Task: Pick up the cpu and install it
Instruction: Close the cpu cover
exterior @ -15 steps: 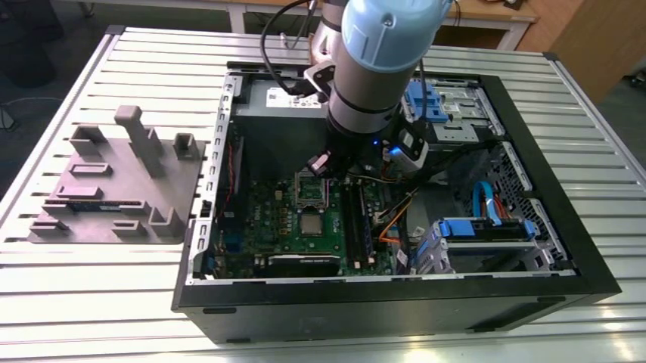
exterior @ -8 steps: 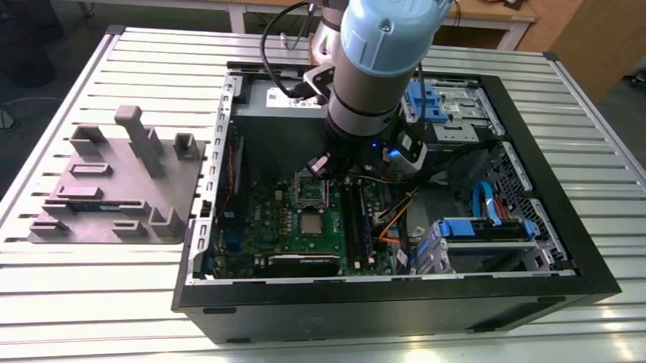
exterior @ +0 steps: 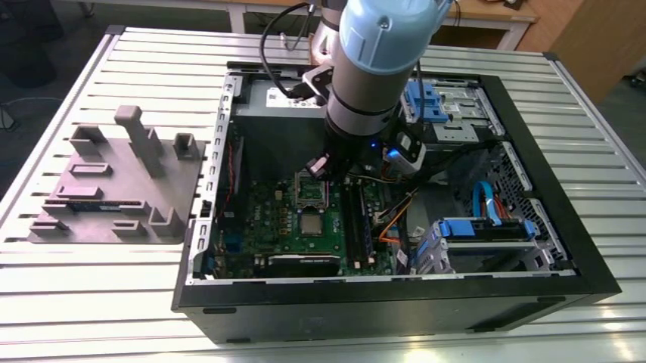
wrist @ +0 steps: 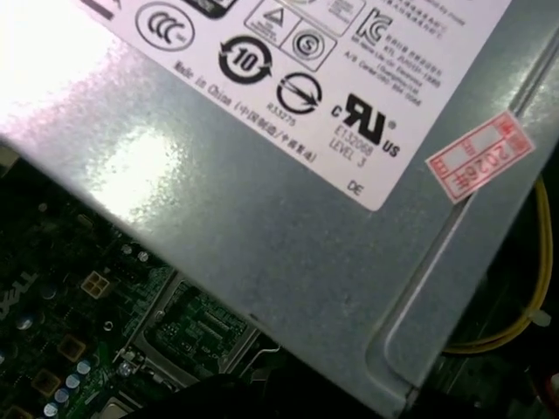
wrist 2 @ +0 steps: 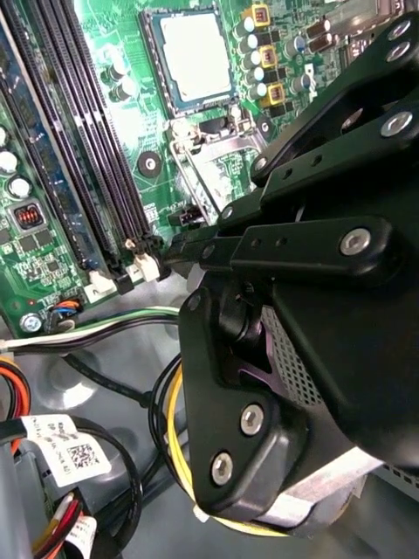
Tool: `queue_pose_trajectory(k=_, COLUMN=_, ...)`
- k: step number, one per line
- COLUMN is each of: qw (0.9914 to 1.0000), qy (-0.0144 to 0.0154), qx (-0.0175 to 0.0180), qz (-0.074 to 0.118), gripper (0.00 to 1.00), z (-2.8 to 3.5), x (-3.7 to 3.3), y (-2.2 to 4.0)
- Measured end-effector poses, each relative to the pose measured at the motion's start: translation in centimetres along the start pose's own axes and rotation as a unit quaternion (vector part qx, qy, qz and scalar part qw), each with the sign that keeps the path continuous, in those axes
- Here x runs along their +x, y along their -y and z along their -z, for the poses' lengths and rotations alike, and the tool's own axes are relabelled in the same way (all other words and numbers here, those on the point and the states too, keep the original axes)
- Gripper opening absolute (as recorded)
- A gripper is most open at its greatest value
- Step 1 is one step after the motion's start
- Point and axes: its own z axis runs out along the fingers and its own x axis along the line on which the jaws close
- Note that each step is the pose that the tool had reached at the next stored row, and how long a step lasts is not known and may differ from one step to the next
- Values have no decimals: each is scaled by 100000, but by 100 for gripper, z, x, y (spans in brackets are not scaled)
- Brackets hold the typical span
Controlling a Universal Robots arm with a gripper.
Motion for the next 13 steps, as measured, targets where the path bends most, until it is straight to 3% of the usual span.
queue_pose_trajectory(k=5, qw=99998, qy=-570, qx=296, qz=-71, gripper=10, z=23, x=-15, y=-26)
queue_pose_trajectory(k=13, qw=99973, qy=-1624, qx=1655, qz=-99, gripper=10, z=89, x=-27, y=-50)
